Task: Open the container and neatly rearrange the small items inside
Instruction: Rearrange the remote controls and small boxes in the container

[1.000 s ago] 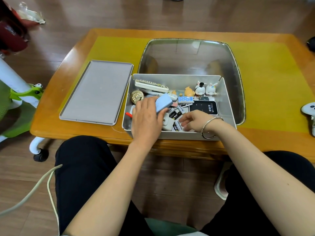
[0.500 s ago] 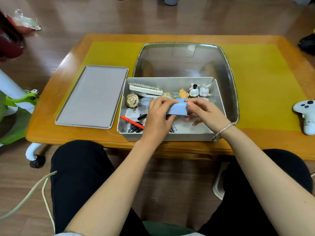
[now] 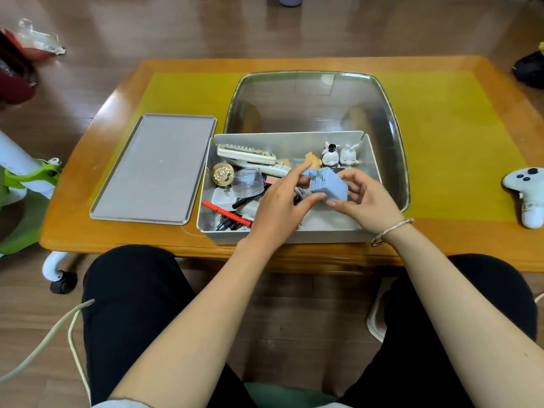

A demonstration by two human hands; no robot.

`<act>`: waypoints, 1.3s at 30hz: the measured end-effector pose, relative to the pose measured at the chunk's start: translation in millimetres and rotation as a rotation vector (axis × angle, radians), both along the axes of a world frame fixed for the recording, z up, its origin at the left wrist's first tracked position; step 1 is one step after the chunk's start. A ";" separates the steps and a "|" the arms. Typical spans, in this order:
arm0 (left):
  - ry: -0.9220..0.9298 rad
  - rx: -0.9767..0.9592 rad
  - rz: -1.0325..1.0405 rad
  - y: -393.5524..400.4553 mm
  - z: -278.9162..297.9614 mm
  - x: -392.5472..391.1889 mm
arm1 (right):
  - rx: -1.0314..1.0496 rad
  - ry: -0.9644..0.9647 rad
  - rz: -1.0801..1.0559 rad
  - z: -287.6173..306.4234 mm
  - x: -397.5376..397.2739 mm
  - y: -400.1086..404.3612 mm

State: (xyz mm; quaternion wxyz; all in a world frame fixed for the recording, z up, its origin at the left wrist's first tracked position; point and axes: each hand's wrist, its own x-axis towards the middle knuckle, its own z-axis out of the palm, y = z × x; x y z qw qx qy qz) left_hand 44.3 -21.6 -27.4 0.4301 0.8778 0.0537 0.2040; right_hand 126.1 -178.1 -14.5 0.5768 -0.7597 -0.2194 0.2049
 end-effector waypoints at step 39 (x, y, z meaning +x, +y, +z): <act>0.105 -0.044 0.170 3.1 -11.0 9.7 | 0.049 -0.276 -0.229 -24.5 -10.9 6.3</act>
